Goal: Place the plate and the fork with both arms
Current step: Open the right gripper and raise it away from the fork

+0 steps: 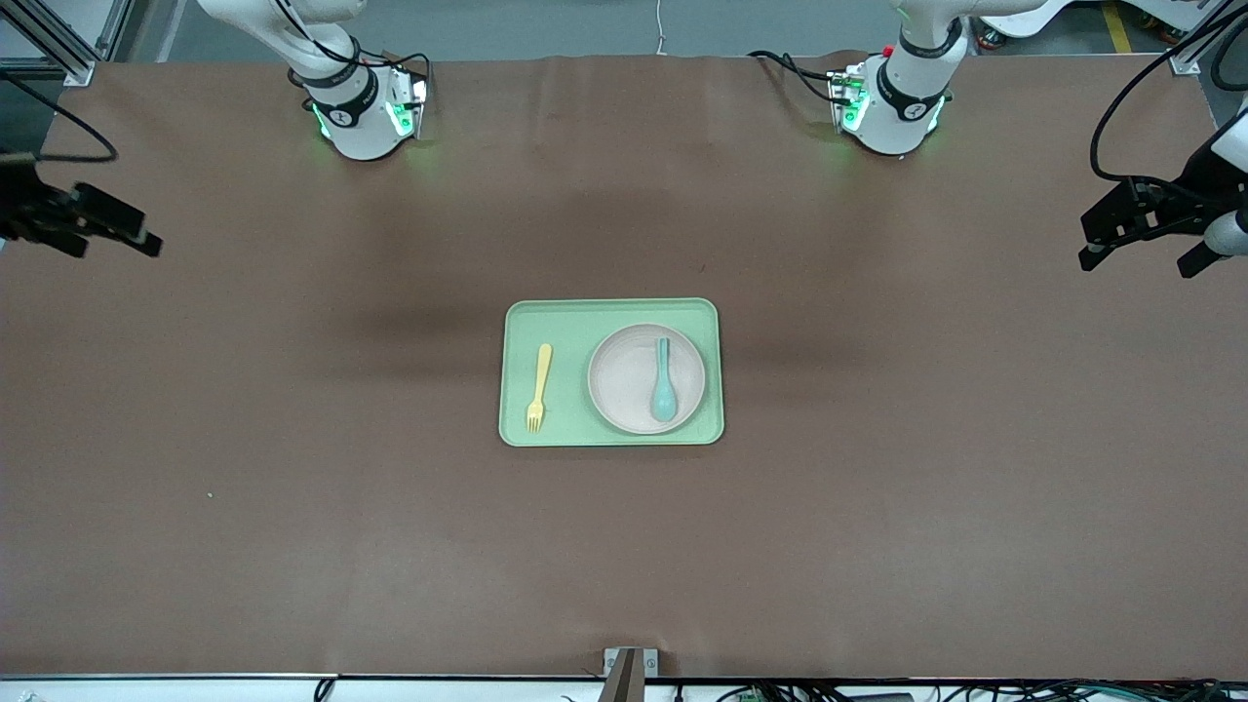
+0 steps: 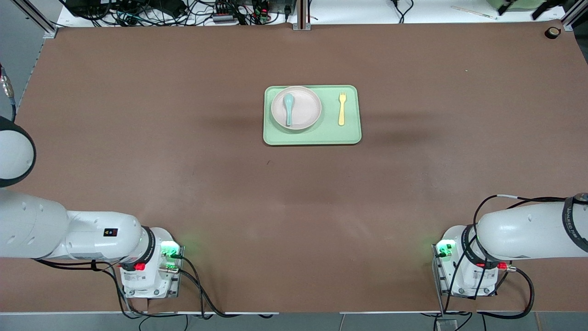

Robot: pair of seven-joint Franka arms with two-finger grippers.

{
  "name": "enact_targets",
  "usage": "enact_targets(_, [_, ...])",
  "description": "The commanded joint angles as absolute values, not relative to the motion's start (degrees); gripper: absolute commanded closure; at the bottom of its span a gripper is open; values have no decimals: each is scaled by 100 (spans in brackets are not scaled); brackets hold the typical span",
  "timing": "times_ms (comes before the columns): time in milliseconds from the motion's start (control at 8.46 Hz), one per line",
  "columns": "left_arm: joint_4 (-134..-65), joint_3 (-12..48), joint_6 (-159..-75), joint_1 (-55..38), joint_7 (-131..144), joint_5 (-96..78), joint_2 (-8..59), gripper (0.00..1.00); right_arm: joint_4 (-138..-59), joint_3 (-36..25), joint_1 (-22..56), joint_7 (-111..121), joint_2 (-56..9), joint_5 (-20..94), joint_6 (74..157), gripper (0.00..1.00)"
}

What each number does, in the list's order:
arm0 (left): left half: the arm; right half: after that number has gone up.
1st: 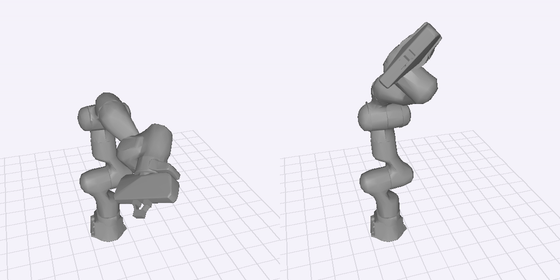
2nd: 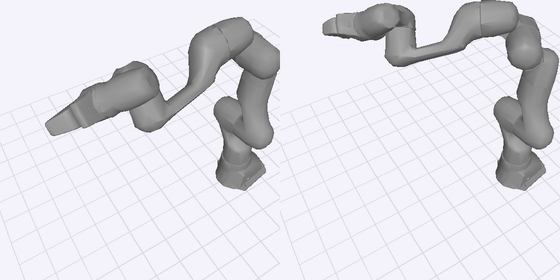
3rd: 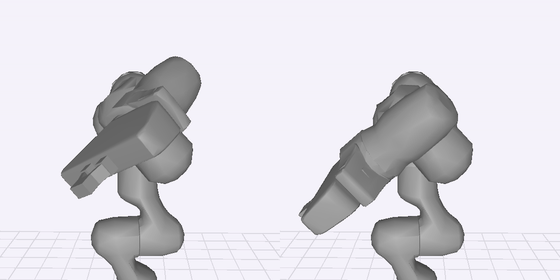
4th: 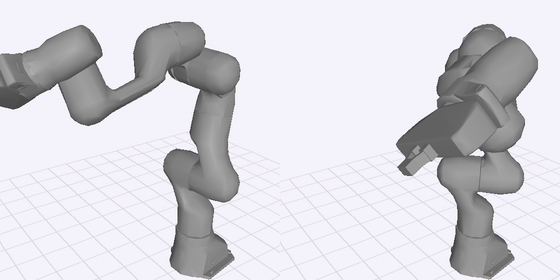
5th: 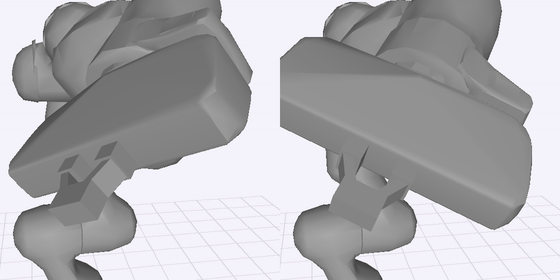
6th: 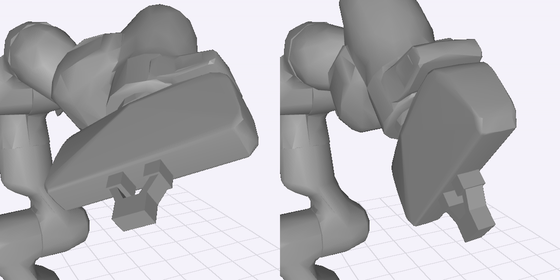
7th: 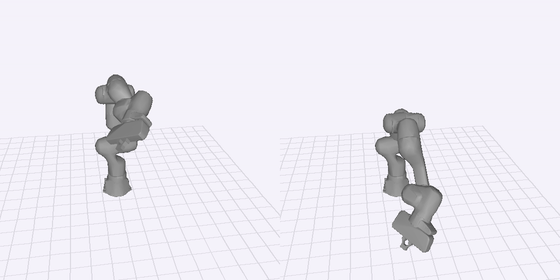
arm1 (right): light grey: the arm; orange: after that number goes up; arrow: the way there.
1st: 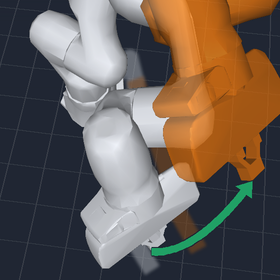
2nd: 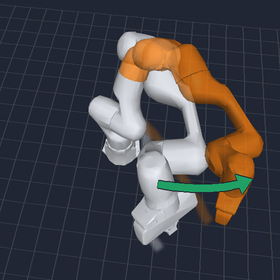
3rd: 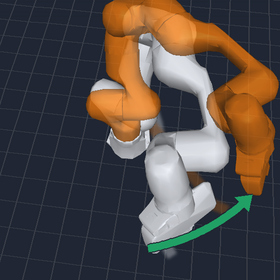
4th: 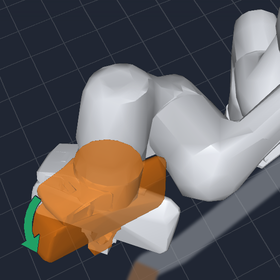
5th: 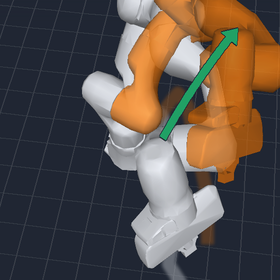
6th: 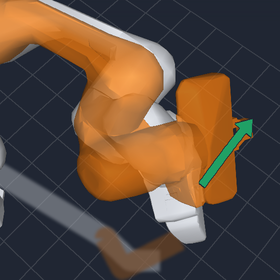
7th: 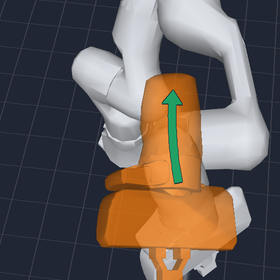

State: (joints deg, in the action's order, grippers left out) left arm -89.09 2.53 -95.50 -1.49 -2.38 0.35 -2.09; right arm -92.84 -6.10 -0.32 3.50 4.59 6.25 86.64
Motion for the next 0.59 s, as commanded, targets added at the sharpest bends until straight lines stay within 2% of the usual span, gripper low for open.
enact_targets(0, [-8736,272,-9404,-123,-237,0,-167,1,-9073,-457,-71,474,485,457,8701,0])
enact_targets(118, [-8736,272,-9404,-132,-229,9,-176,1,-8679,-344,78,492,222,-283,8666,0])
enact_targets(473, [-8736,237,-9404,-114,-229,0,-202,1,-8752,-369,97,422,176,-45,8605,0])
